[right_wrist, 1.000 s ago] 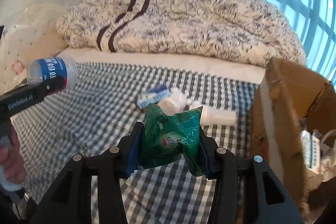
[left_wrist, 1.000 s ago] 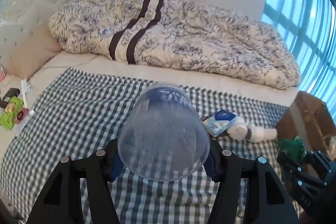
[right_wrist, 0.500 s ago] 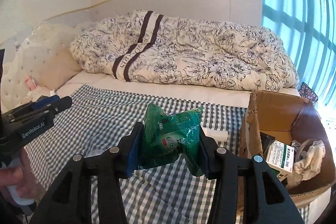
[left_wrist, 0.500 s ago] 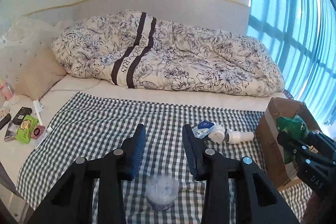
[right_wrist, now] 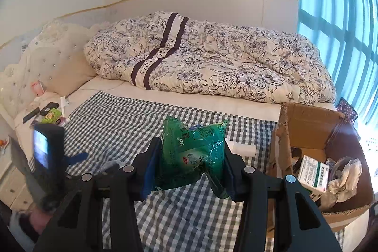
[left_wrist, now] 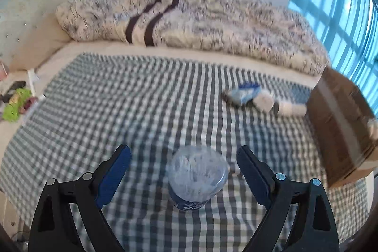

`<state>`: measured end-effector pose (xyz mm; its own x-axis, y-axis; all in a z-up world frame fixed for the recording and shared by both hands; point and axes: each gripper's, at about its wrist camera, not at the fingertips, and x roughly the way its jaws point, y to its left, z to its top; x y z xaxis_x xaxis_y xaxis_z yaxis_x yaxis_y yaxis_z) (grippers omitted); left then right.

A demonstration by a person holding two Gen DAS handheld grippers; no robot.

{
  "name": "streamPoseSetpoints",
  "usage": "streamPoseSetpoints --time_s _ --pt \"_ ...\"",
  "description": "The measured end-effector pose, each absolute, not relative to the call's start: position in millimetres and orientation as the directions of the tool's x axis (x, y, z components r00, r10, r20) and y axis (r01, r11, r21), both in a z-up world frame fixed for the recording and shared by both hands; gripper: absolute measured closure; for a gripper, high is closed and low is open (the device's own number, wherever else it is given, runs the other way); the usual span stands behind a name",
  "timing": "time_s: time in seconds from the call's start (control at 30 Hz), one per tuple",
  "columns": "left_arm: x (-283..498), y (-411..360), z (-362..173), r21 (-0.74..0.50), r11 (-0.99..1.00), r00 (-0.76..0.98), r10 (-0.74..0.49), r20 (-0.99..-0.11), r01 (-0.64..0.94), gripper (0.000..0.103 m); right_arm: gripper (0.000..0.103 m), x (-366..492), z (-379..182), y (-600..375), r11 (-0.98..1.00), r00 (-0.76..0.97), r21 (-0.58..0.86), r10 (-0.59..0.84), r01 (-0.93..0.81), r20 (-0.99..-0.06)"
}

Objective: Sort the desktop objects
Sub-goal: 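Carry the floss container and green packet over the cardboard box with both grippers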

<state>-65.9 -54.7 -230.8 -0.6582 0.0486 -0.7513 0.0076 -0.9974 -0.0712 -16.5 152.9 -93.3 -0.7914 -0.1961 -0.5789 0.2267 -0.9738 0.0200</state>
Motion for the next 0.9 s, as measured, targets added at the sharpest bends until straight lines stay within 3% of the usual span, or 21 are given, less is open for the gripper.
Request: streamPoseSetpoints --time_s 0.13,0.2,0.47,0.9 --pt "-79 -40 -261 -0.037 -0.999 -0.628 0.032 -0.778 -0.005 0.011 0.056 -23 -91 162 -0.975 -0.791 0.009 -0.186 0.223 -0.582" --pt "-88 -35 -275 -0.029 -1.000 -0.591 0.030 -0.806 -0.010 0.038 0.056 -25 -92 165 -0.975 -0.790 0.009 -0.186 0.222 -0.584" --pt "-88 -28 -253 -0.033 -0.999 -0.632 0.036 -0.774 -0.016 0.039 0.056 -30 -96 179 -0.977 -0.791 0.034 -0.190 0.209 -0.582" --pt "-63 18 -121 -0.064 -0.994 -0.790 0.110 -0.603 -0.089 0.039 0.056 -16 -61 222 -0.983 -0.835 0.055 -0.176 0.174 -0.521"
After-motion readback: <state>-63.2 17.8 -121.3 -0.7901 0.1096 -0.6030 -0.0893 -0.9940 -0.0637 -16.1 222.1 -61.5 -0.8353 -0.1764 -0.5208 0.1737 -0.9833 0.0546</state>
